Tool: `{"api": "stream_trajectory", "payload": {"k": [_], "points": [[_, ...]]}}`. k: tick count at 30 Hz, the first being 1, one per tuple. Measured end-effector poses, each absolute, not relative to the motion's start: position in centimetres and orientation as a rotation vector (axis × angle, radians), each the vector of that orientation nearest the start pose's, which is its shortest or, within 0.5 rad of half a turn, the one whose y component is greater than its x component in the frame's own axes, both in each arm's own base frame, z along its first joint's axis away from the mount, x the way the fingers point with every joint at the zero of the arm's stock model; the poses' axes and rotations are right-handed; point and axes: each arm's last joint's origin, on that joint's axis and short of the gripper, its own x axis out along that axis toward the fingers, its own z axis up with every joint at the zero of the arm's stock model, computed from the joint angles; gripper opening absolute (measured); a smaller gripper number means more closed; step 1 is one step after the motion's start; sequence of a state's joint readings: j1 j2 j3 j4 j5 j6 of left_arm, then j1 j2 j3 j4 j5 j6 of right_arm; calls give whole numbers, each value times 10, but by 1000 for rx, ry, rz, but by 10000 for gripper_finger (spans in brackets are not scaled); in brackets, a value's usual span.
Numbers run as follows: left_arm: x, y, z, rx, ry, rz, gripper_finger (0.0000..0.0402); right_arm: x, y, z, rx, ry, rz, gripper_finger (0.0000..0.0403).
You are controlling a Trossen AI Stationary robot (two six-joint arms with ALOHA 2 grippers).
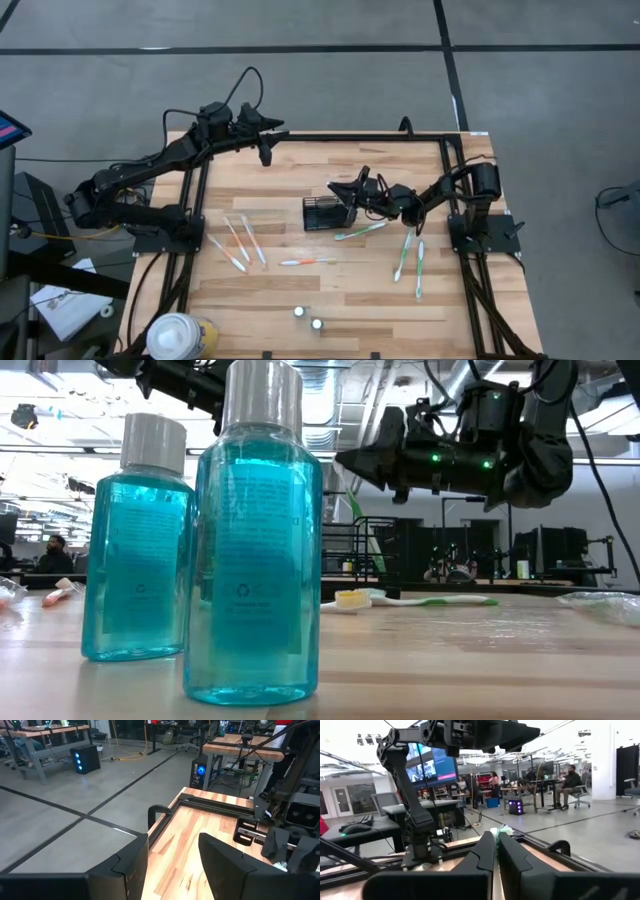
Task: Pick & Place toothbrushing station
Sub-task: Put the green toothbrush into the wire organizer, then put the top green toothbrush into the wire organizer
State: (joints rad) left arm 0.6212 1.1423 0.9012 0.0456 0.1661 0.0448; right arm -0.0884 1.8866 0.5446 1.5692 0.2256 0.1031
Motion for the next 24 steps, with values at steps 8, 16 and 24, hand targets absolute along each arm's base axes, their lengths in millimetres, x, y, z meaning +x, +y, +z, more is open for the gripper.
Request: {"api": "stream_trajectory", "payload": {"k": [8,16,24], "points": [[212,146,325,-33,193,449,176,306,-46,151,226,-262,-287,84],[213,144,325,-48,189,445,177,304,-47,164,225,-304,-243,154],[215,140,325,-56,187,426,177,294,-44,200,185,-420,-177,184]]}}
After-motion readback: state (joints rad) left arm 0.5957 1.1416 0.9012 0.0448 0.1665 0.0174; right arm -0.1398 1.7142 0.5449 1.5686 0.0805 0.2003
